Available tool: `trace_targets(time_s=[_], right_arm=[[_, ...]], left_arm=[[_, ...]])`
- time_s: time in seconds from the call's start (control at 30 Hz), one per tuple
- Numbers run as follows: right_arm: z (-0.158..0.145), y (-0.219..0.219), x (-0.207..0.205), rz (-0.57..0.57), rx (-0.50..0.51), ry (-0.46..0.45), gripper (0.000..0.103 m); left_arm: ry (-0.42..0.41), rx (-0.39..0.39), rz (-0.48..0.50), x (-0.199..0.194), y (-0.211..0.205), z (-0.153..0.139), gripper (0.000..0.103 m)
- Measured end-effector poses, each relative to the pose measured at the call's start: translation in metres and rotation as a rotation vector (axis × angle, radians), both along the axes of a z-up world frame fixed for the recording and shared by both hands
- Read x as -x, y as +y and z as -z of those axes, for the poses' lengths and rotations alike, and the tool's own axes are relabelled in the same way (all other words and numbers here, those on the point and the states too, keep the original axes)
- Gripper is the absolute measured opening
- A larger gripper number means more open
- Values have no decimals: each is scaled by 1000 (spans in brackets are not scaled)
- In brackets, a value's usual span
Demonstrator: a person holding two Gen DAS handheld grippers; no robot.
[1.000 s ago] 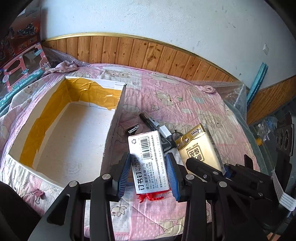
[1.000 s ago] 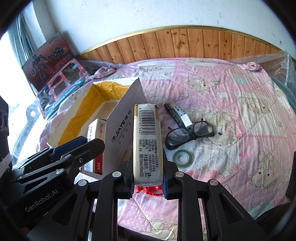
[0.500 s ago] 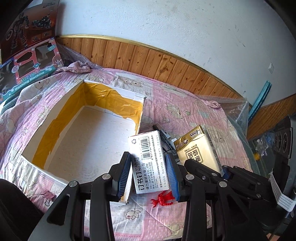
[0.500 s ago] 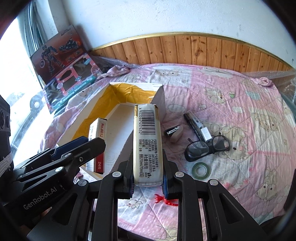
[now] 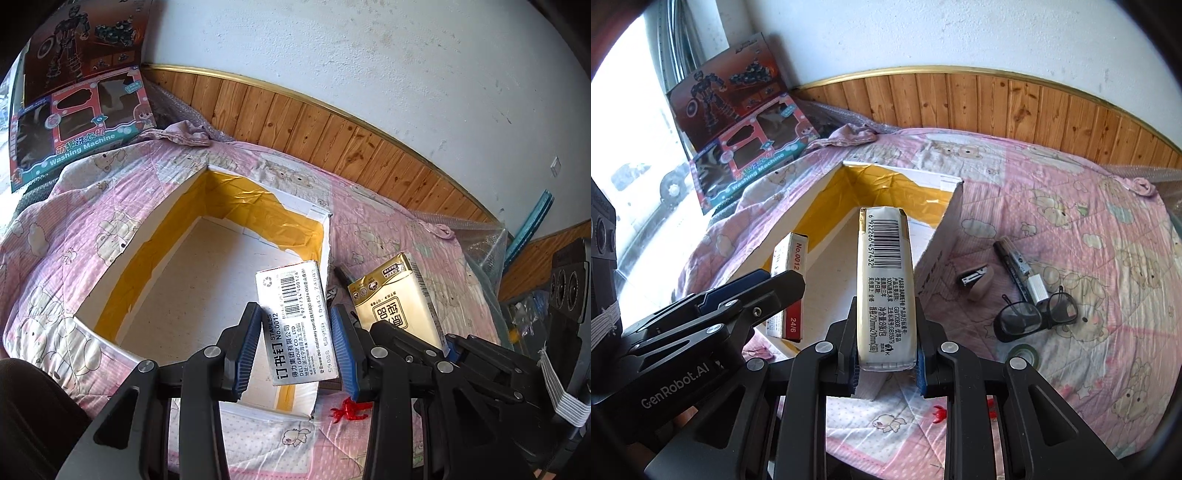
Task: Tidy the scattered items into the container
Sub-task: 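Carry the white staple box and cream box over the cardboard box with both tools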
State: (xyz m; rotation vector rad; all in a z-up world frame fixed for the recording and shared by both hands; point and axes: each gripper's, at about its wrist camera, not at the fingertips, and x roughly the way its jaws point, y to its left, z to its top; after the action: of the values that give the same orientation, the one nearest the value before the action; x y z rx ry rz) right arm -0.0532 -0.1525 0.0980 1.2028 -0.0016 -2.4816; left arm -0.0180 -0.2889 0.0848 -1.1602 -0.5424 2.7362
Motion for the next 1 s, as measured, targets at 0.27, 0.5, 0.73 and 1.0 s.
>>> trace_targets(time_s=[0.27,0.5,0.73,1.0], right_arm=[[4,-25,10,-43,-16,-6,24],[15,-49,19,-81,-36,-21,24],[28,-66,29,-106,-56,-42,24],[45,-78,39,-125,-74,-76,24]], left_arm=[[-9,-14,-45,5,-27,6,40],[-27,-14,-78,12,-46,14,40],[-61,-7,-108,22,-63,29,40],[-106,7,-121,35,-74,46,40]])
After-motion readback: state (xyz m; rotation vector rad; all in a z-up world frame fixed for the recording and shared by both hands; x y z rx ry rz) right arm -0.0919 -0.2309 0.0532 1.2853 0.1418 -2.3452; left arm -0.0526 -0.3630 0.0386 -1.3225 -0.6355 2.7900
